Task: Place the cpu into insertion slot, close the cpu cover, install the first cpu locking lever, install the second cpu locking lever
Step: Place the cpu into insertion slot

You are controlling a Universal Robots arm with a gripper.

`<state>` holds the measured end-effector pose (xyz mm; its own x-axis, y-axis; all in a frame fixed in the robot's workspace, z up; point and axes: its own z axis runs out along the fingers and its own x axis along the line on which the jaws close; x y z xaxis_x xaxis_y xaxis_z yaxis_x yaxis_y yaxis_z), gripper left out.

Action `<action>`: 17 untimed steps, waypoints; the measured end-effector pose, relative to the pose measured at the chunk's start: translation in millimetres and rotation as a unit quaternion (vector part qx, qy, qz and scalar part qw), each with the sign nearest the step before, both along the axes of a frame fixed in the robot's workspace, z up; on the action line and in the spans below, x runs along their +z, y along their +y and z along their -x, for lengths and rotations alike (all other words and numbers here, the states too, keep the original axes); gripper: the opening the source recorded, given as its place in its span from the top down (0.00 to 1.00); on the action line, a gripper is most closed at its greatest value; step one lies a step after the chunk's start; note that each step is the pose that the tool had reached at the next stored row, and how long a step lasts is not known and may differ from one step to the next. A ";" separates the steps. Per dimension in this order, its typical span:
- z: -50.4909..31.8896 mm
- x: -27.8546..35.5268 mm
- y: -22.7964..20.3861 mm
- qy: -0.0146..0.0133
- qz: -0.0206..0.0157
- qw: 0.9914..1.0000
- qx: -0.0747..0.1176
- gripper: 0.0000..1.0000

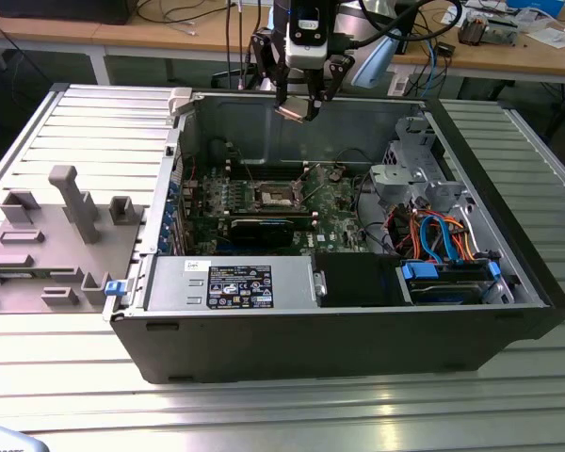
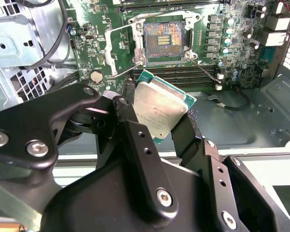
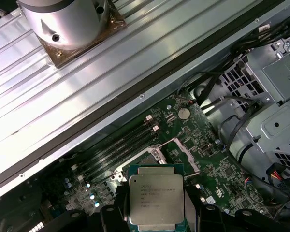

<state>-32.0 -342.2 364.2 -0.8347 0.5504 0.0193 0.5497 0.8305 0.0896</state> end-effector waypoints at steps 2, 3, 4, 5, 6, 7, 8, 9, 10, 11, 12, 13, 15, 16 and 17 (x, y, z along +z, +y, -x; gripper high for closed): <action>0.0 0.0 0.0 0.000 0.000 1.000 -0.001 0.45; 0.0 0.0 0.0 0.000 0.000 1.000 -0.001 0.45; 0.0 0.0 0.0 0.000 0.000 1.000 -0.001 0.45; 0.0 0.0 0.0 0.000 0.000 1.000 -0.001 0.45; 0.0 0.0 0.0 0.000 0.000 1.000 -0.002 0.45; 0.0 0.0 0.0 0.000 0.000 1.000 -0.002 0.45; 0.0 0.0 0.0 0.000 0.000 1.000 -0.002 0.45; 0.0 0.0 0.0 0.000 0.000 1.000 -0.003 0.45; 0.0 0.0 0.0 0.000 0.000 1.000 -0.003 0.45; 0.0 0.0 0.0 0.000 0.000 1.000 -0.003 0.45; 0.0 0.0 0.0 0.000 0.000 1.000 -0.003 0.45; 0.0 0.0 0.0 0.000 0.000 1.000 -0.003 0.45; 0.0 0.0 0.0 0.000 0.000 1.000 -0.004 0.45; 0.0 0.0 0.0 0.000 0.000 1.000 -0.004 0.45; 0.0 0.0 0.0 0.000 0.000 1.000 -0.004 0.45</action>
